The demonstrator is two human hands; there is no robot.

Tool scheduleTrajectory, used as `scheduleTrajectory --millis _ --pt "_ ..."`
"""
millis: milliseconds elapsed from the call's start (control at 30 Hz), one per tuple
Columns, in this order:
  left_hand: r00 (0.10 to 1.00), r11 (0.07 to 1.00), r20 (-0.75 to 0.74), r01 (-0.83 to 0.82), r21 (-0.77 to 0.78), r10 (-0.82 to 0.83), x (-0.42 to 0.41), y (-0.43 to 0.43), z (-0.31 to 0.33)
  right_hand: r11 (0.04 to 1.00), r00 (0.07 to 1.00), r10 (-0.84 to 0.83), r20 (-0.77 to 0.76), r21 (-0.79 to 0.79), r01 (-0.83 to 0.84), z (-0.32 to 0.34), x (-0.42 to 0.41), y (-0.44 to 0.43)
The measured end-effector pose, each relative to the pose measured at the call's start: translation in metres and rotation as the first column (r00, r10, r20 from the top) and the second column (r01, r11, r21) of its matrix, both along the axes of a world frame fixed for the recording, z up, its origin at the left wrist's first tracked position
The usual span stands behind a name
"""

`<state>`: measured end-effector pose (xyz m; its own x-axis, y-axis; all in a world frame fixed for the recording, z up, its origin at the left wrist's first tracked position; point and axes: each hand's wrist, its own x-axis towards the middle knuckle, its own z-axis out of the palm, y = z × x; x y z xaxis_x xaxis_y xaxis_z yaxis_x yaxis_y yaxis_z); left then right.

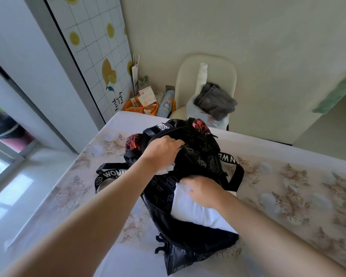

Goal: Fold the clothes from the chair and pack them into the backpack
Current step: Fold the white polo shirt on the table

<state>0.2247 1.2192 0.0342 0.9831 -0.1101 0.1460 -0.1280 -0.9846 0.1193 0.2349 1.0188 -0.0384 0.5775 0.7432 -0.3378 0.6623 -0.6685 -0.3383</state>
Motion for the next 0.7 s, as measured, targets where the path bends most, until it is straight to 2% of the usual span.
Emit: scheduleTrajectory --millis 67,200,267,367,433,500,567,633,700 --pt "0.999 0.998 -0.013 0.038 0.049 -0.037 0.001 -0.007 -0.001 0.995 0.999 -0.02 -0.049 -0.1 0.015 -0.012 -0.006 -0.011" --pt "0.992 0.971 -0.1 0.096 0.22 -0.076 0.004 -0.017 -0.005 0.991 0.999 -0.03 0.037 -0.13 0.034 -0.02 -0.007 -0.018" --pt "0.993 0.985 -0.118 0.046 0.167 -0.026 0.008 -0.021 -0.003 0.995 0.998 -0.057 -0.028 -0.081 0.055 -0.017 -0.006 -0.018" --pt "0.991 0.991 0.029 -0.129 -0.023 0.13 0.02 -0.019 0.012 0.99 0.99 -0.12 -0.07 0.072 0.125 -0.008 -0.001 -0.014" --pt "0.981 0.98 0.076 -0.171 -0.099 0.179 0.029 -0.015 0.024 0.939 0.967 -0.253 -0.015 0.238 0.249 -0.003 0.003 -0.008" --pt "0.986 0.984 0.042 -0.158 -0.08 0.162 0.034 -0.015 0.031 0.912 0.93 -0.354 0.099 0.257 0.32 -0.001 0.01 -0.003" --pt "0.987 0.985 0.023 -0.155 -0.08 0.157 0.034 -0.014 0.031 0.956 0.912 -0.291 0.289 0.123 0.266 -0.002 0.011 -0.003" --pt "0.984 0.979 0.017 -0.176 -0.104 0.178 0.034 -0.013 0.029 0.985 0.889 -0.171 0.424 0.091 0.146 -0.005 0.002 -0.005" --pt "0.981 0.975 0.006 -0.192 -0.113 0.194 0.035 -0.013 0.026 0.999 0.91 -0.014 0.414 0.05 -0.008 -0.013 -0.015 -0.01"
